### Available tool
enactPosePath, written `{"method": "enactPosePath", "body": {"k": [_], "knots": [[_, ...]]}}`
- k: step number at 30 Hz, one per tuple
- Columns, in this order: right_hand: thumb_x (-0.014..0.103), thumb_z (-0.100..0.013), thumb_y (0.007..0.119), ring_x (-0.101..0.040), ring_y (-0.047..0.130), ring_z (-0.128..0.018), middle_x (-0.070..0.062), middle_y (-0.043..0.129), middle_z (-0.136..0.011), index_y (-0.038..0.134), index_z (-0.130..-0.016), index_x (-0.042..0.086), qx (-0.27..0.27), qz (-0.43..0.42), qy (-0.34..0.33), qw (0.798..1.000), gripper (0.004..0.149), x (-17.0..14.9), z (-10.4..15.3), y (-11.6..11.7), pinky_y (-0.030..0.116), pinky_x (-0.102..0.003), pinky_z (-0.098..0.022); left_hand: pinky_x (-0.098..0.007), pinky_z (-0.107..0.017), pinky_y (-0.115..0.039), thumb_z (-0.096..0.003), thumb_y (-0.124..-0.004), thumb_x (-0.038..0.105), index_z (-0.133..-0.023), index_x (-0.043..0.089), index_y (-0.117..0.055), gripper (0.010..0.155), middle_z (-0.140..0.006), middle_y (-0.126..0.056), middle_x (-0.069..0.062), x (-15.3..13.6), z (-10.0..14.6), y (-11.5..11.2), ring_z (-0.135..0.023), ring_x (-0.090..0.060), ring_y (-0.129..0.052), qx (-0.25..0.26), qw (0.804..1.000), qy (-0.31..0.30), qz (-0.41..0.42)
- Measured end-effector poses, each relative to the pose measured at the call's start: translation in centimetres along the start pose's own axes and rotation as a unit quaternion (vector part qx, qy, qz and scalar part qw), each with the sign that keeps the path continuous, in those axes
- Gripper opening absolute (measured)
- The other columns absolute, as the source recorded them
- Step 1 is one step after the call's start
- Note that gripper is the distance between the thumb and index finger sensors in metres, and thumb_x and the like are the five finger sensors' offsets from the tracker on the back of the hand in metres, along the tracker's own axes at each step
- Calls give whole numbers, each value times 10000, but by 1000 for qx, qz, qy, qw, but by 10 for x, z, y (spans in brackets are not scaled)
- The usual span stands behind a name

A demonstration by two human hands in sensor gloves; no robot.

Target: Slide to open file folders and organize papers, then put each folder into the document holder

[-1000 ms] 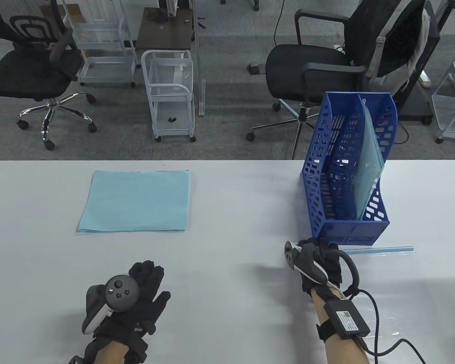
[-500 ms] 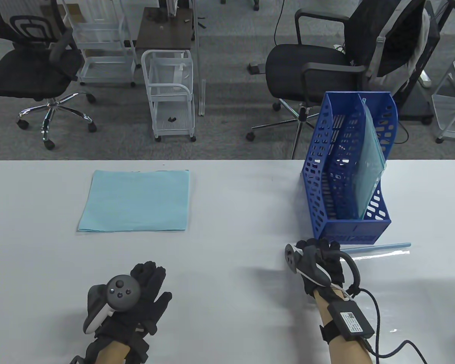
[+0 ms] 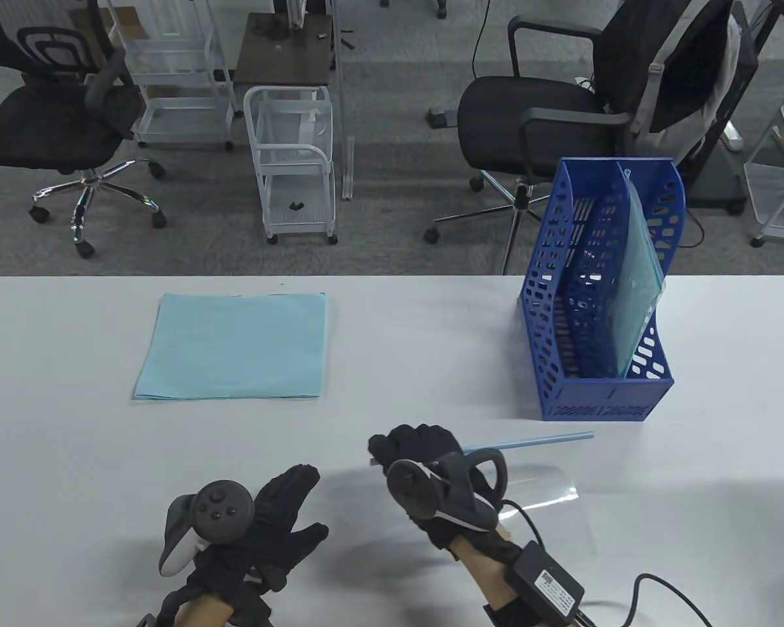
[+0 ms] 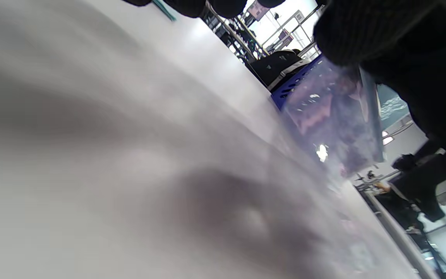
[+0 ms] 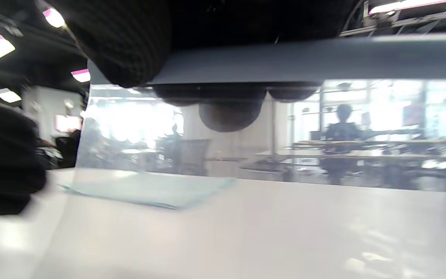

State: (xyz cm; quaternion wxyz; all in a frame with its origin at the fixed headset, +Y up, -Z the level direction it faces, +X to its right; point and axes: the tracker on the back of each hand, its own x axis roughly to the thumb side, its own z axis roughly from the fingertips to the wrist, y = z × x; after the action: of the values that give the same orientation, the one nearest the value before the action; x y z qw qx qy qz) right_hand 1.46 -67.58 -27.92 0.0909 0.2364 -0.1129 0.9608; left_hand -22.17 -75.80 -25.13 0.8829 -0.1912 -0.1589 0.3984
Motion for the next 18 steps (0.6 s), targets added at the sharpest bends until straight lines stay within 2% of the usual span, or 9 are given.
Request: {"method": "enactPosePath", "body": {"k": [2, 5, 9, 10, 12, 14, 17, 18], "knots": [[392, -381, 795, -199, 977, -681, 113, 881, -820, 766, -869, 414, -3, -27, -23, 999, 490, 22, -1, 0, 806, -473, -645, -555, -808, -584, -431, -857, 583, -1137, 391, -408, 858, -1214, -562, 38, -3, -2, -1, -1136, -276, -657, -9, 998, -9, 55], [397, -379, 801, -191, 981, -676, 117, 890, -815, 775, -865, 416, -1, -66, -51, 997, 487, 47, -2, 3, 811, -466, -645, -489, -736, -741, -429, -889, 526, -1117, 411, -521, 789, -1117, -762, 31, -14, -5, 1, -969, -255, -908, -10, 991, -11, 134], [405, -380, 804, -181, 978, -691, 130, 890, -821, 777, -863, 429, -4, -73, -63, 995, 484, 60, -2, 11, 809, -460, -656, -434, -573, -888, -494, -810, 403, -1016, 414, -758, 525, -928, -971, 6, -33, -9, 1, -721, -232, -1090, -27, 971, 2, 239], [413, -384, 810, -178, 977, -703, 134, 889, -825, 772, -865, 431, -3, -79, -60, 995, 483, 59, -3, 13, 807, -461, -660, -424, -530, -910, -493, -807, 387, -994, 398, -797, 502, -880, -1004, -6, -36, -10, 0, -659, -226, -1117, -26, 964, 4, 263], [444, -396, 814, -211, 933, -788, 129, 852, -880, 745, -871, 415, -18, -111, -35, 993, 481, 50, -3, 17, 762, -506, -681, -416, -483, -927, -490, -811, 367, -976, 385, -826, 487, -833, -1025, -30, -41, -11, 1, -587, -220, -1138, -22, 956, 10, 291], [542, -365, 824, -263, 790, -939, 112, 681, -1045, 600, -967, 396, -23, -112, 3, 993, 659, 30, 0, 14, 663, -559, -722, -406, -471, -934, -488, -804, 372, -966, 390, -836, 479, -813, -1035, -26, -46, -10, 5, -568, -209, -1143, -21, 948, 9, 316], [600, -345, 821, -299, 671, -1009, 82, 545, -1118, 482, -1013, 367, -108, -123, 95, 982, 785, -21, 14, 2, 596, -580, -732, -415, -478, -929, -492, -804, 367, -966, 382, -843, 476, -815, -1032, -35, -54, -5, 18, -574, -214, -1140, -22, 929, -6, 370], [608, -342, 821, -312, 643, -1016, 68, 511, -1127, 458, -1018, 355, -117, -129, 129, 976, 808, -40, 18, -2, 581, -575, -734, -415, -473, -930, -493, -807, 364, -965, 375, -848, 474, -811, -1035, -37, -57, -3, 23, -567, -214, -1142, -20, 923, -12, 384]]}}
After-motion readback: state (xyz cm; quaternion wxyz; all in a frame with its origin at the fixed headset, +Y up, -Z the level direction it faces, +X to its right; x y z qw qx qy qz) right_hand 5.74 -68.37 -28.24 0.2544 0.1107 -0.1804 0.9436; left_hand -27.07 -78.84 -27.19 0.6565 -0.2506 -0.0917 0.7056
